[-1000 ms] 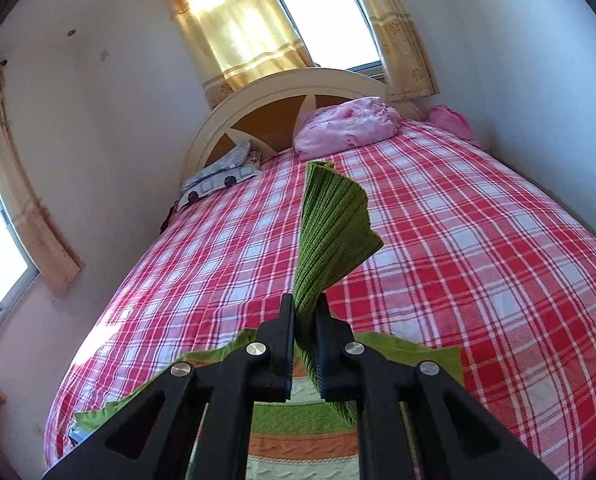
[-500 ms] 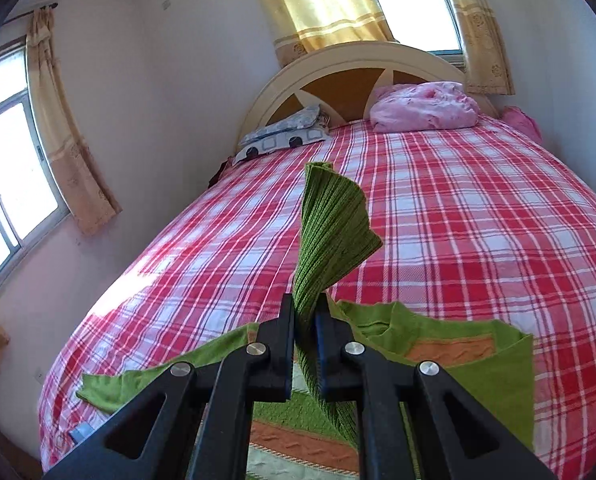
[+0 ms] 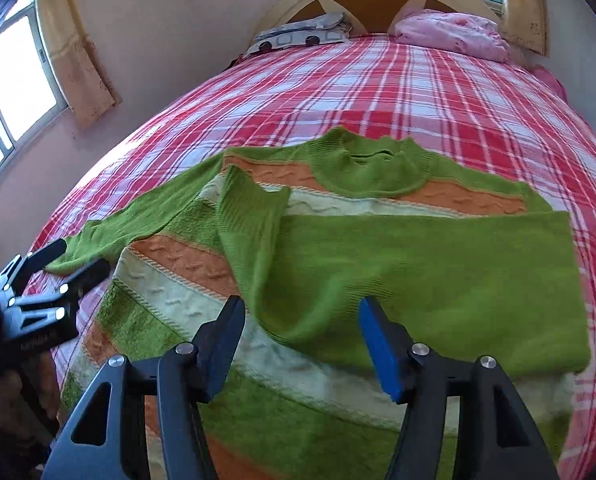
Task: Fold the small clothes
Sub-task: 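Lift the cuff with the right tool and fold the sleeve across the body, then release the cuff from the right tool onto the sweater body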
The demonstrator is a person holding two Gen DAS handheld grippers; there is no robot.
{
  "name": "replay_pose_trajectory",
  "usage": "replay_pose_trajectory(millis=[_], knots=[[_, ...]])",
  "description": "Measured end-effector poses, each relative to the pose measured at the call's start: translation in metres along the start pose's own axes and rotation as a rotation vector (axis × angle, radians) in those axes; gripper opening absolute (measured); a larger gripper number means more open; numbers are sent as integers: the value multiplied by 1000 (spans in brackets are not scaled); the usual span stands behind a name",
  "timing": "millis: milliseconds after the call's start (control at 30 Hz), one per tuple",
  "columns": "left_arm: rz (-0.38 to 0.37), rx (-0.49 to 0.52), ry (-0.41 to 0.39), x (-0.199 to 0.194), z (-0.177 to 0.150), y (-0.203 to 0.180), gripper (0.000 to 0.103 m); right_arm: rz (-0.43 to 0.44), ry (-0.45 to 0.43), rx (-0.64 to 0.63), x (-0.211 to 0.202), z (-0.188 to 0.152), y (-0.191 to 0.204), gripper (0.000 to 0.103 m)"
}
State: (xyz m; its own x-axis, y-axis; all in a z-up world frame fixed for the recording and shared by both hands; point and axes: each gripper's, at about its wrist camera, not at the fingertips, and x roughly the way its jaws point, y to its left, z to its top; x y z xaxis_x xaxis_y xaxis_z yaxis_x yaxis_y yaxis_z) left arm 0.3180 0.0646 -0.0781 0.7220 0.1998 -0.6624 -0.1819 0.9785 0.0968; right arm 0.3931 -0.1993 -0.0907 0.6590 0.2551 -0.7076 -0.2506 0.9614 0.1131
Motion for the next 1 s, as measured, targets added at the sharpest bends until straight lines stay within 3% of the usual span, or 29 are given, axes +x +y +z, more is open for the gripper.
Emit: replay_pose_trajectory(millis=[133, 233, 367, 400, 467, 533, 633, 700, 767, 833, 933, 1000], knots=[[5, 30, -32, 8, 25, -15, 103, -127, -89, 16, -30, -5, -36, 61], [-61, 38, -18, 17, 39, -36, 103, -193, -115, 58, -35, -8, -54, 61], [-77, 151, -28, 24, 46, -81, 103, -133, -96, 89, -23, -13, -56, 61], [-62, 186, -22, 27, 47, -91, 103, -117, -80, 60, -15, -10, -49, 61], [-24, 215, -21, 29, 50, -99, 103, -167, -56, -33, -1, -2, -33, 61], [-15, 206, -29, 27, 51, -93, 103, -236, -22, -141, 20, 9, -11, 61], [35, 190, -34, 25, 50, -71, 103, -261, 27, -253, 47, 11, 20, 61], [69, 174, -32, 25, 48, -57, 103, -212, 16, -323, 47, 6, 44, 61], [85, 150, -29, 25, 48, -43, 103, -69, 4, -388, 36, -6, 65, 61], [94, 120, -28, 27, 49, -33, 103, 3, -35, -428, 21, -18, 73, 61], [78, 90, -23, 29, 48, -31, 103, 48, -68, -427, 3, -28, 65, 61], [56, 100, -23, 29, 46, -40, 103, 13, -86, -410, -10, -32, 51, 61]])
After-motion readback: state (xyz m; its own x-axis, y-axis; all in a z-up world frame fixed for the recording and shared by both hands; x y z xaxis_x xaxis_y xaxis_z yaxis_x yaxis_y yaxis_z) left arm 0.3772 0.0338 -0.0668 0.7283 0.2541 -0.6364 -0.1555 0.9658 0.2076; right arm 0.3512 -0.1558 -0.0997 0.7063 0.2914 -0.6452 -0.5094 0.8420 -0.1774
